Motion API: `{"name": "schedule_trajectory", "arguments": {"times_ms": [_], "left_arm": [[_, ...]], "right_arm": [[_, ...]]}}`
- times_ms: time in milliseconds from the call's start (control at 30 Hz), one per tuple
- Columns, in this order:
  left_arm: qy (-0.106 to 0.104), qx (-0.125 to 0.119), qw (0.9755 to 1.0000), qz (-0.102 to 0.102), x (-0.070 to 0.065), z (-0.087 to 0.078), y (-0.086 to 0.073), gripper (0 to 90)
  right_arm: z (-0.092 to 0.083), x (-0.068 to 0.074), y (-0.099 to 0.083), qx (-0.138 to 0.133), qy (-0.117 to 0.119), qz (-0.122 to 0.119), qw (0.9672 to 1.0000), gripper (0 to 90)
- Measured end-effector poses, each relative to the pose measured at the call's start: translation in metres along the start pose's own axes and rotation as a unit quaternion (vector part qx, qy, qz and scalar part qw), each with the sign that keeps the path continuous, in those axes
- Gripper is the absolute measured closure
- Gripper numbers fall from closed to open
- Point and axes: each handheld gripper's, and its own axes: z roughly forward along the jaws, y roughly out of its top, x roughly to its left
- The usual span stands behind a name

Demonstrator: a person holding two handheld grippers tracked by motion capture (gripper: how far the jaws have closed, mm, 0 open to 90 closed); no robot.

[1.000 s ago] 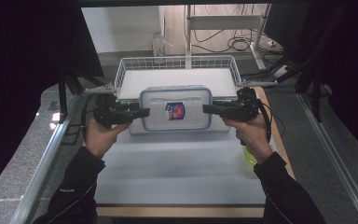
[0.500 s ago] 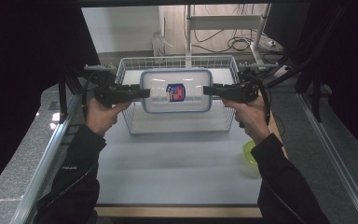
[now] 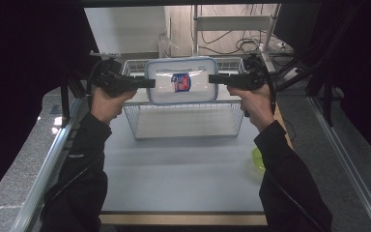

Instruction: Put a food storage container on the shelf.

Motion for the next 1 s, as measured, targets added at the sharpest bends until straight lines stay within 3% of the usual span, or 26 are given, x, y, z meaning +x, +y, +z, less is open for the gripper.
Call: {"name": "schedule_trajectory", "arguments": {"times_ms": [267, 467, 700, 1000], "left_arm": [[0.001, 0.004, 0.9999, -0.011, 0.010, 0.009, 0.002, 51.4], [-0.002, -0.011, 0.9999, -0.006, 0.012, 0.012, 0.001, 51.2], [0.007, -0.021, 0.9997, 0.005, 0.015, 0.018, -0.003, 45.2], [0.018, -0.013, 0.9997, -0.002, 0.016, 0.021, -0.004, 38.8]], "right_arm": [[0.009, -0.015, 0.002, 0.001, 0.001, 0.025, 0.9997, 53.5], [0.011, -0.020, 0.001, 0.002, -0.004, 0.038, 0.9993, 52.0], [0.014, -0.021, 0.001, -0.002, -0.012, 0.028, 0.9995, 50.1], [0.019, -0.023, -0.001, 0.005, -0.027, 0.018, 0.9994, 48.1]]}}
